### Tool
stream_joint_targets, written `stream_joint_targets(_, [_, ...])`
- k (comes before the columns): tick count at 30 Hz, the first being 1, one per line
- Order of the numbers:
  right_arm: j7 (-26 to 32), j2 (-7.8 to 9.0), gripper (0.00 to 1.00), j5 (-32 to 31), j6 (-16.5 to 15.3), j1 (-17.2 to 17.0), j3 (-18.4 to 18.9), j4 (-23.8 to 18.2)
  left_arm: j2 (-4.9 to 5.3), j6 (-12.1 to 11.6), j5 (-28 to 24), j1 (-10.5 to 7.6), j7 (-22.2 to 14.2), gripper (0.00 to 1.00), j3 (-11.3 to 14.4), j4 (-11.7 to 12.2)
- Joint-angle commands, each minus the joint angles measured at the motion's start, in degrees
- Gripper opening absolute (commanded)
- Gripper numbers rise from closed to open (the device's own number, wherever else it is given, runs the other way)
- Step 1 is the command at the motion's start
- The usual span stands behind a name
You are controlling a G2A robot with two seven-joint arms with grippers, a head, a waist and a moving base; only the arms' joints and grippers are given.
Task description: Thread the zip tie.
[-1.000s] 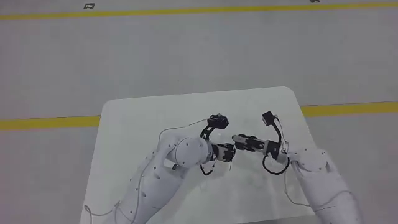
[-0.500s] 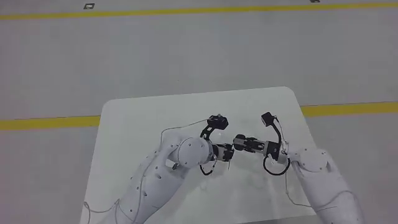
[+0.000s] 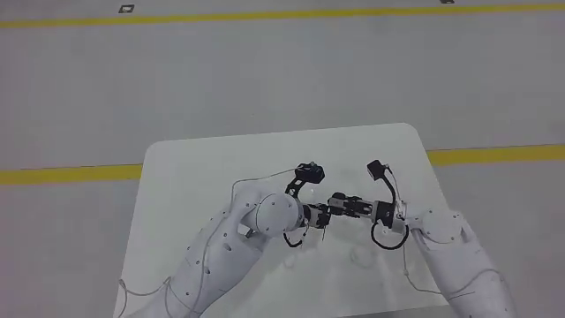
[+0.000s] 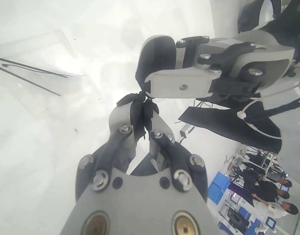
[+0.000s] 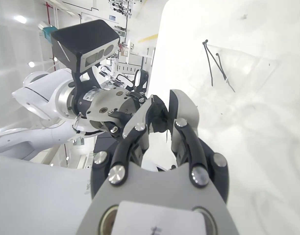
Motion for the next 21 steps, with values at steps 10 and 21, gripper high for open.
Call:
stream_joint_targets(10, [-0.1,0.33,0.12,-0.6,0.0,0.8,-0.9,0.8,0.47,0.5,-1.0,-1.19,0.4,0.00,1.2,0.9])
stream_joint_targets(21, [-0.5,0.60,0.05,-1.1,0.0,1.7,-2.1,1.5,0.84,0.6,-2.1,-2.56,0.7,0.00,2.4,2.0])
